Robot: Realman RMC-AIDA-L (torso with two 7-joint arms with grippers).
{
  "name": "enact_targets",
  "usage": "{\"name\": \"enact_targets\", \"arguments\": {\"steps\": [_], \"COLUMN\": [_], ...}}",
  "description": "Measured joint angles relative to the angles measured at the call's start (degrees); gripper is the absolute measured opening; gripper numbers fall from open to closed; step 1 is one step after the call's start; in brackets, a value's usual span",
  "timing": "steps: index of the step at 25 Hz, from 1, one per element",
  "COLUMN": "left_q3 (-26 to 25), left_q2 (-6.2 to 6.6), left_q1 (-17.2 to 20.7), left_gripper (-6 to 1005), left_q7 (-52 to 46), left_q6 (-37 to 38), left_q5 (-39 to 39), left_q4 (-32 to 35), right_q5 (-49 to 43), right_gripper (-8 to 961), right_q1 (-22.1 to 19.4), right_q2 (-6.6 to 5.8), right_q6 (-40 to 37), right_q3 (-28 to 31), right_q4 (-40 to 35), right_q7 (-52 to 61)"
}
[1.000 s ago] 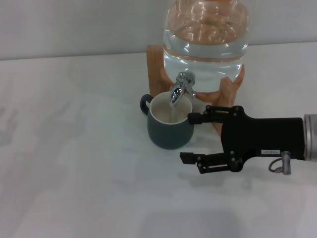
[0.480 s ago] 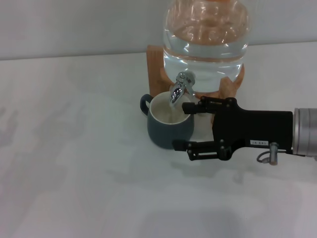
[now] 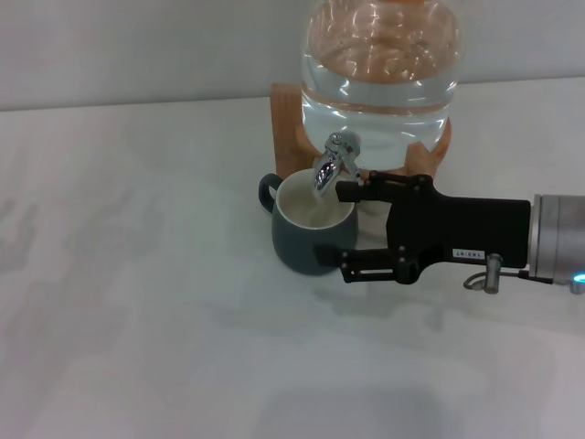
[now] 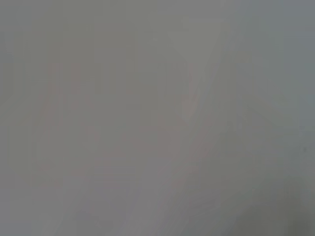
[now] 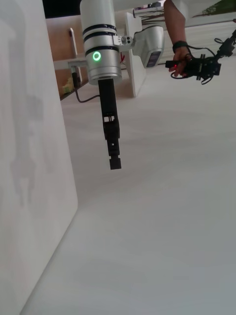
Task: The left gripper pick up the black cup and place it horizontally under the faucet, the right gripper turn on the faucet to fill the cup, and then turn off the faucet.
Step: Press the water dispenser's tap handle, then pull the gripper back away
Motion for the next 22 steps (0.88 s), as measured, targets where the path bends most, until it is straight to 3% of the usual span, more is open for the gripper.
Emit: {"name": "enact_targets", "arguments": {"steps": [12, 22], "left_q3": [0.0, 0.0], "left_q2": [0.09, 0.18], "left_q1": [0.0, 0.1], "left_gripper": [335, 335], "left_q7": [0.0, 0.0], "left_q6": [0.1, 0.1], "left_q5": [0.4, 0.4], "left_q4": [0.0, 0.3], "right_q5": [0.1, -0.4], "right_gripper": [838, 838], "right_q1": [0.1, -0.7], "right_q2": [-0.05, -0.23], "right_q6": [-1.3, -1.3], "right_q3": [0.4, 4.0], "right_q4": [-0.3, -0.5], "right_q7": [0.0, 0.0]}}
